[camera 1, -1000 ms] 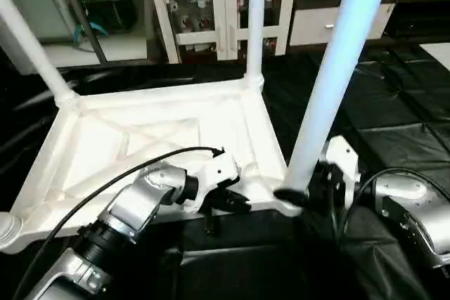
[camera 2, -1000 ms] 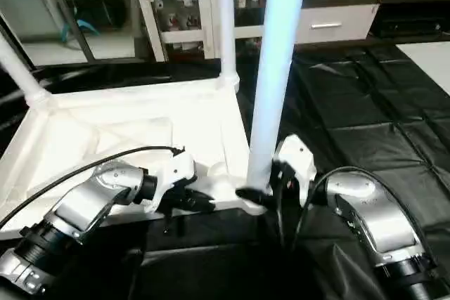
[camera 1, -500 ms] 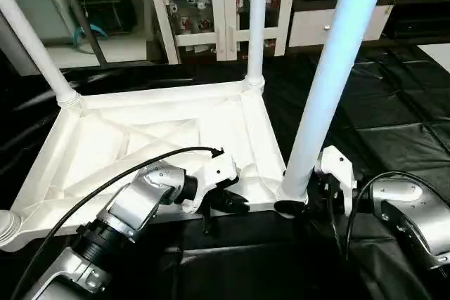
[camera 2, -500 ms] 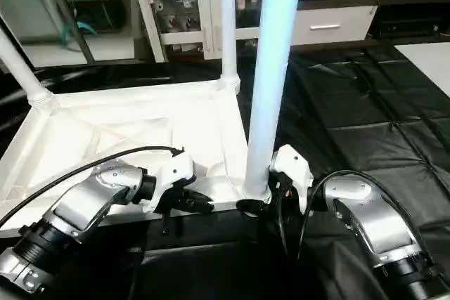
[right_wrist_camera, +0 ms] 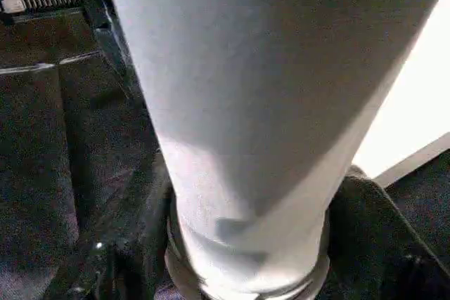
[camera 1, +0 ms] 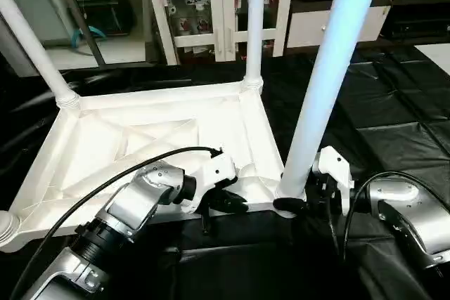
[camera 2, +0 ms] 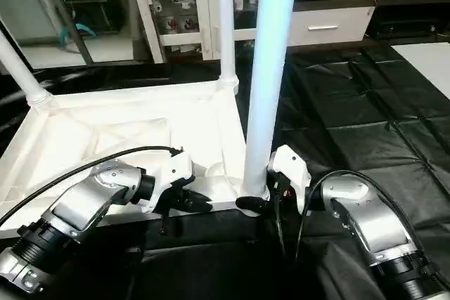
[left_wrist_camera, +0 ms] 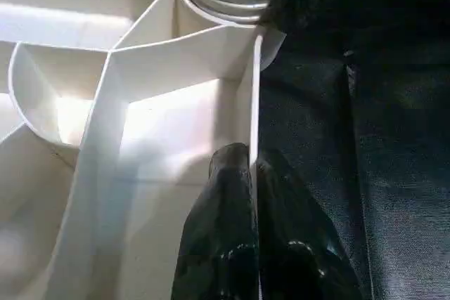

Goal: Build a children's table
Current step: Rotate leg to tighten

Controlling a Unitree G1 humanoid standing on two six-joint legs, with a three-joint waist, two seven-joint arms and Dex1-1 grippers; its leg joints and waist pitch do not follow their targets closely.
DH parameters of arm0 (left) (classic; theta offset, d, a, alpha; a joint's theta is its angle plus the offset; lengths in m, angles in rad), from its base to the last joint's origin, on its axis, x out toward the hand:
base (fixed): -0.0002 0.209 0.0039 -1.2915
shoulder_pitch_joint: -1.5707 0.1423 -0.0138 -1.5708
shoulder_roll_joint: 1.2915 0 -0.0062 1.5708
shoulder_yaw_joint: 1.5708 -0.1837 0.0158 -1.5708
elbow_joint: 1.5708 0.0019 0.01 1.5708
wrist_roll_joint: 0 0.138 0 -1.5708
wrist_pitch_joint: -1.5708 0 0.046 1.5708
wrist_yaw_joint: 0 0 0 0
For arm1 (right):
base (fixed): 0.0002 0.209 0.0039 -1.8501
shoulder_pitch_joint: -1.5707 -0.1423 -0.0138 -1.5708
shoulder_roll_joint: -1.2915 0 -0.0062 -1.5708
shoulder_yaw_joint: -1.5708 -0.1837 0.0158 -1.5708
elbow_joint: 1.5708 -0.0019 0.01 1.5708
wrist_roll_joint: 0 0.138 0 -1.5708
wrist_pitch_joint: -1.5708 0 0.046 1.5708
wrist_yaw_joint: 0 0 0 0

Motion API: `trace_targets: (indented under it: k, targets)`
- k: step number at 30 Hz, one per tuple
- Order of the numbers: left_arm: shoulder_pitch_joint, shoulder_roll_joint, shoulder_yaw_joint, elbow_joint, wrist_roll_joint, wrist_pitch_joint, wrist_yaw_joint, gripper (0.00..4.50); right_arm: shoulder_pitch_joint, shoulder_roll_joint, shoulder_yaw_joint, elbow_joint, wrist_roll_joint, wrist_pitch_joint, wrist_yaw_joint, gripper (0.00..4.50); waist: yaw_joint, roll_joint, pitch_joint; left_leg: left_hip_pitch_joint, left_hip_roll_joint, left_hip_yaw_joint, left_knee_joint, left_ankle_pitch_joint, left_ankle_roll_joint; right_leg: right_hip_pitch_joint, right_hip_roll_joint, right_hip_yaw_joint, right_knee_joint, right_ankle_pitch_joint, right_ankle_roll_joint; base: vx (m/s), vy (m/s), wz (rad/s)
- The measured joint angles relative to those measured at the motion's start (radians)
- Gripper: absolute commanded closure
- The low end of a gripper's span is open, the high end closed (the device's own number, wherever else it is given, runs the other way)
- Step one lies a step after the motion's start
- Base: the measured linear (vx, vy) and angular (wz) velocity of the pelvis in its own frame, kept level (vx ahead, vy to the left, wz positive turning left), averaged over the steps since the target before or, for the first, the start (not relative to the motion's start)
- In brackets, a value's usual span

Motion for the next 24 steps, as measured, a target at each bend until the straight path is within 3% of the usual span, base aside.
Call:
trace_targets:
  k: [8, 13, 15, 20, 24]
  targets:
    - [0.005, -0.011, 0.011, 0.001, 0.000, 0.009, 0.017, 4.50, 0.002, 0.050, -0.017, 0.024, -0.002, -0.012, -0.038, 1.80, -0.006, 0.000, 0.000, 0.002, 0.000, 0.000, 0.000, 0.000, 0.000, 0.001, 0.000, 0.001, 0.001, 0.000, 0.000, 0.000, 0.000, 0.00]
    - [-0.040, -0.101, 0.086, 0.122, 0.029, 0.017, 0.178, 4.50, -0.084, 0.283, -0.098, 0.197, -0.044, -0.032, -0.382, 1.80, -0.055, -0.003, 0.001, 0.007, 0.000, -0.001, 0.000, 0.001, -0.003, 0.001, 0.000, 0.000, 0.002, 0.003, -0.005, 0.000, 0.000, 0.00]
    - [-0.063, -0.146, 0.101, 0.175, 0.034, 0.015, 0.232, 4.50, -0.112, 0.330, -0.115, 0.246, -0.055, -0.045, -0.485, 1.80, -0.061, -0.003, 0.001, 0.007, 0.000, -0.001, 0.000, 0.001, -0.004, 0.001, 0.000, 0.001, 0.001, 0.004, -0.006, 0.000, 0.000, 0.00]
    - [-0.154, -0.289, 0.136, 0.340, 0.058, -0.005, 0.430, 4.50, -0.213, 0.446, -0.164, 0.417, -0.128, -0.124, -0.779, 1.80, -0.056, -0.004, 0.001, 0.008, -0.001, 0.000, 0.000, 0.001, -0.004, 0.003, 0.000, 0.001, 0.000, 0.005, -0.007, 0.000, 0.000, 0.00]
    - [-0.206, -0.377, 0.146, 0.429, 0.080, -0.017, 0.576, 4.50, -0.281, 0.512, -0.187, 0.508, -0.184, -0.140, -0.990, 1.81, -0.042, 0.001, 0.000, 0.008, -0.002, 0.000, -0.001, 0.001, -0.003, 0.004, -0.001, 0.000, -0.002, 0.005, -0.007, 0.000, 0.000, 0.00]
